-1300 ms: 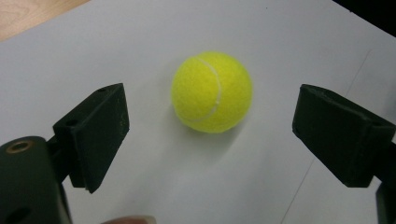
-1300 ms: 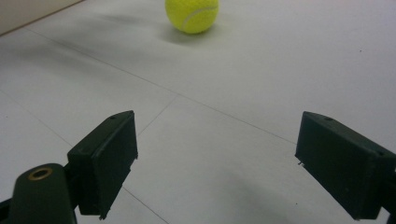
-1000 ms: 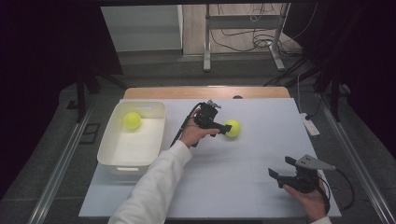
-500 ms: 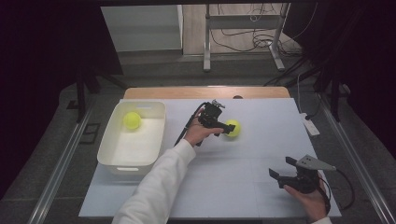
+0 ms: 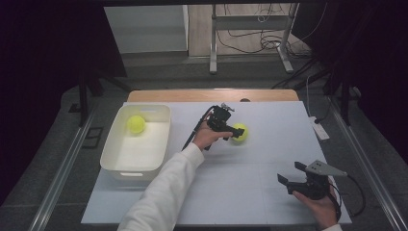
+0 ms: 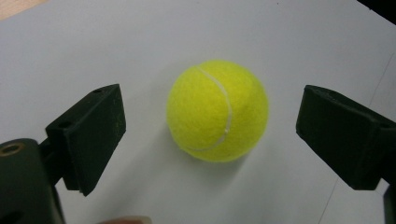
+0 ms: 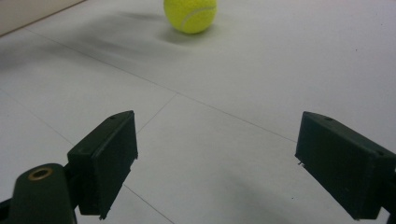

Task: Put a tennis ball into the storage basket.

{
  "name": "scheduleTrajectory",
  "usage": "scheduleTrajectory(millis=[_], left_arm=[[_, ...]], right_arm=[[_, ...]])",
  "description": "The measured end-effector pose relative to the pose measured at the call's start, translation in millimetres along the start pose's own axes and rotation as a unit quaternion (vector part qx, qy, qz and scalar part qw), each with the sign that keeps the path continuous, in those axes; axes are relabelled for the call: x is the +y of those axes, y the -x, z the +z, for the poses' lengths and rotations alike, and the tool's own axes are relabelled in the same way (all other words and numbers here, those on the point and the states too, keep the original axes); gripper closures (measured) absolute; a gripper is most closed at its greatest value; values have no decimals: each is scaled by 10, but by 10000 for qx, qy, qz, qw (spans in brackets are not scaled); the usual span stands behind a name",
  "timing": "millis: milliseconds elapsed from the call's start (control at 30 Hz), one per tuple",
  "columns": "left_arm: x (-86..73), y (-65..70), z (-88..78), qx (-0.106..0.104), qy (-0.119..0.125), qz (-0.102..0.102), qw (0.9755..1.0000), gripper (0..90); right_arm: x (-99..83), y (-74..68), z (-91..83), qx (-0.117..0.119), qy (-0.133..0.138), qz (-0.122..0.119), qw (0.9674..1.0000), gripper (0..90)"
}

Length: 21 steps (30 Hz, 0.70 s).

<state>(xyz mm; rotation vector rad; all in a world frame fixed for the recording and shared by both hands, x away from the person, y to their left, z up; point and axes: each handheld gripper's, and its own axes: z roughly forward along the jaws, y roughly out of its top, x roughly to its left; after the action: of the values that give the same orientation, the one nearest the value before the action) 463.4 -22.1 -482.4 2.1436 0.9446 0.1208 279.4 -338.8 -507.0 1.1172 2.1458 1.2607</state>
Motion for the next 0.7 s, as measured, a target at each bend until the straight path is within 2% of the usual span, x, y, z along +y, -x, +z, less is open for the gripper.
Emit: scheduleTrajectory(millis=[700], left_arm=[[18, 14, 238, -63, -203, -47, 9998, 89]], right_arm=[[-7, -4, 10, 13, -30, -27, 10000, 130]])
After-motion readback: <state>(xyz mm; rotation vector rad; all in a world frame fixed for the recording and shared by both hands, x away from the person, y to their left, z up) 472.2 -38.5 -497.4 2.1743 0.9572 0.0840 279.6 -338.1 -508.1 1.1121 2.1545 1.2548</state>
